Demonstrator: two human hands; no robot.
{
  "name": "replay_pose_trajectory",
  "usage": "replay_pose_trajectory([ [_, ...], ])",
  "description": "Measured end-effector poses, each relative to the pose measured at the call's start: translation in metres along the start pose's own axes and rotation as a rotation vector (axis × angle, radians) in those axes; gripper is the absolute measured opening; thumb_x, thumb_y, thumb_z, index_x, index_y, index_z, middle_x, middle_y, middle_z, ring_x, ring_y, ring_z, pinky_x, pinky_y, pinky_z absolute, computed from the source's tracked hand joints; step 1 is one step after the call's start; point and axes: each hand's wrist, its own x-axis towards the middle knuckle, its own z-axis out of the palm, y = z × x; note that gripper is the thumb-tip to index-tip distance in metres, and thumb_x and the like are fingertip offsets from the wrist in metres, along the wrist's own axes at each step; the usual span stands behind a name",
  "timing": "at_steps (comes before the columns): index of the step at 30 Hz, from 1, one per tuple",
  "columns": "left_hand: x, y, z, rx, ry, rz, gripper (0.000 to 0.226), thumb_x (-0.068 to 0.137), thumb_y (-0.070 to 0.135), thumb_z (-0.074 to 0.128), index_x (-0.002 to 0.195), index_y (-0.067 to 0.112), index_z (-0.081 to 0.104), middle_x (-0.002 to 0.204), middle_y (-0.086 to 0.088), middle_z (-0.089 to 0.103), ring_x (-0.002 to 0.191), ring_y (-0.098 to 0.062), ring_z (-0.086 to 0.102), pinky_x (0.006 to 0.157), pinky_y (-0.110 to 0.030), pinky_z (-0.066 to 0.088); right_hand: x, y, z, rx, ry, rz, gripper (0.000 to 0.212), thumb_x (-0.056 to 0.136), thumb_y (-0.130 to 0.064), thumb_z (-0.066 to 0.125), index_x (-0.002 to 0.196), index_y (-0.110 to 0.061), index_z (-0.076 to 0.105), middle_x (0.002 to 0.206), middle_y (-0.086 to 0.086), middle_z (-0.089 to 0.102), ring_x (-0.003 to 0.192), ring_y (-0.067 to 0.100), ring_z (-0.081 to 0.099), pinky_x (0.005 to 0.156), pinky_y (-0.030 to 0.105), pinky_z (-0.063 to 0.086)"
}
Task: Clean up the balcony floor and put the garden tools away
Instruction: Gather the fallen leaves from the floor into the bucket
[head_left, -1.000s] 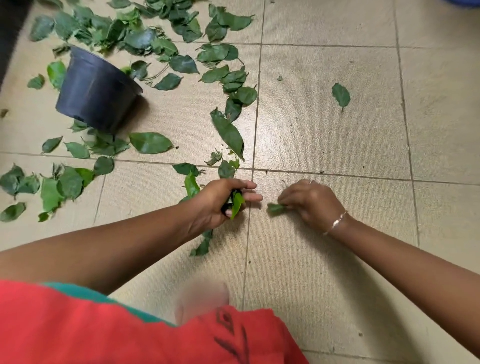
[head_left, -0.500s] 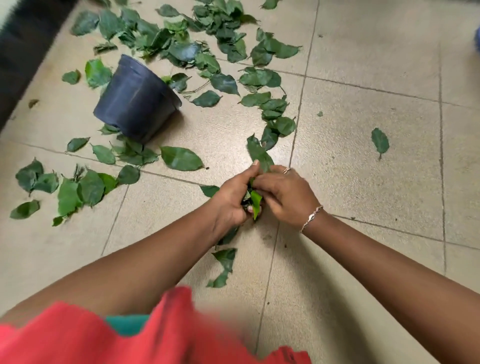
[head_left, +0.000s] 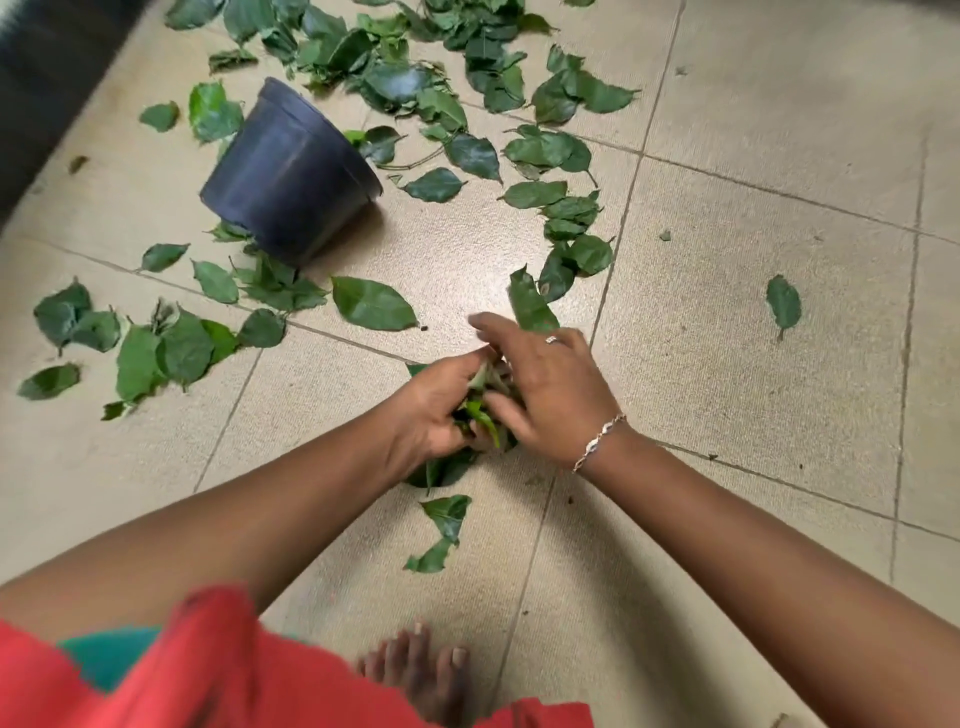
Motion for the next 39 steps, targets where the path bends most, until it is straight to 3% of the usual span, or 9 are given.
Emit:
replay_pose_trajectory([
  [5,-0.015,0.007,-0.053,-0.169,0.223,0.119,0.040,0.080,0.046,0.061,0.054,0.019,0.047,0.050,0.002,0.048,0.038,-0.011,0.042,0.039,-0.016,0.033,0.012,0.038,0.005,0.053,-0.175,0.033,0.093,0.073,-0.077,0.037,0.147,-0.025,0.014,0.154,0.014,0.017,0.139,0.031,0.023,0.107,0.050,0.026],
  [9,-0.035,0.010,-0.083,-0.233,0.347,0.232,0.059,0.089,0.052,0.050,0.040,0.019,0.048,0.046,0.004,0.045,0.035,-0.011,0.042,0.035,-0.012,0.030,0.007,0.037,0.028,-0.189,-0.455,-0.025,0.114,0.048,-0.098,0.001,0.142,-0.036,-0.016,0.155,0.010,-0.016,0.143,0.031,-0.011,0.113,0.058,-0.002],
  [12,-0.044,0.002,-0.086,-0.257,0.380,0.254,0.048,0.091,0.052,0.046,0.059,0.016,0.044,0.042,0.002,0.044,0.042,-0.017,0.059,0.044,-0.021,0.047,-0.006,0.000,0.051,-0.319,-0.577,-0.117,0.117,0.044,-0.097,0.007,0.144,-0.040,-0.012,0.155,0.006,-0.017,0.141,0.033,-0.017,0.105,0.062,-0.016],
  [16,-0.049,-0.004,-0.087,-0.195,0.452,0.275,0.045,0.091,0.051,0.049,0.067,0.014,0.041,0.045,0.000,0.044,0.042,-0.017,0.061,0.071,-0.034,0.050,-0.027,-0.022,0.072,-0.369,-0.436,-0.255,0.085,0.069,-0.079,0.024,0.140,-0.033,0.035,0.151,0.015,0.026,0.137,0.037,0.025,0.101,0.070,0.008],
  [21,-0.046,-0.015,-0.085,0.121,0.505,0.440,0.040,0.087,0.036,0.062,0.067,0.004,0.050,0.054,-0.009,0.058,0.035,-0.010,0.048,0.039,-0.019,0.039,-0.026,0.000,0.067,-0.091,-0.109,-0.376,0.025,0.081,-0.021,0.062,0.102,-0.012,0.072,0.111,0.004,0.068,0.103,0.024,0.065,0.078,0.035,0.057],
  [25,-0.037,-0.022,-0.081,0.369,0.445,0.612,0.043,0.080,0.008,0.072,0.055,0.012,0.037,0.049,-0.007,0.051,0.037,-0.006,0.052,0.036,-0.017,0.037,-0.006,0.000,0.052,0.001,-0.099,-0.269,0.030,0.053,0.002,0.085,0.079,-0.009,0.076,0.083,0.004,0.074,0.076,0.022,0.070,0.058,0.026,0.055],
  [29,-0.027,-0.019,-0.071,0.516,0.408,0.657,0.040,0.077,0.008,0.075,0.058,0.014,0.040,0.043,0.005,0.045,0.033,-0.006,0.040,0.035,-0.016,0.033,0.007,-0.001,0.032,0.364,-0.018,0.172,0.022,0.070,0.007,0.072,0.087,-0.008,0.075,0.090,0.003,0.072,0.085,0.020,0.066,0.084,0.027,0.050],
  [33,-0.030,-0.017,-0.057,0.454,0.303,0.649,0.015,0.080,0.027,0.069,0.089,0.017,0.061,0.063,0.006,0.057,0.046,-0.004,0.047,0.045,-0.019,0.039,0.016,0.001,0.014,0.822,0.036,0.451,0.028,0.070,0.013,0.069,0.071,-0.014,0.066,0.076,0.002,0.065,0.073,0.017,0.062,0.075,0.034,0.053],
  [39,-0.035,-0.011,-0.031,0.104,-0.031,0.300,0.074,0.075,0.062,0.047,0.123,0.007,0.060,0.112,-0.016,0.067,0.103,-0.027,0.066,0.087,-0.034,0.055,0.023,-0.025,0.027,0.871,0.103,0.430,0.026,0.068,0.011,0.071,0.068,-0.014,0.064,0.066,-0.004,0.062,0.059,-0.001,0.056,0.062,0.018,0.049],
])
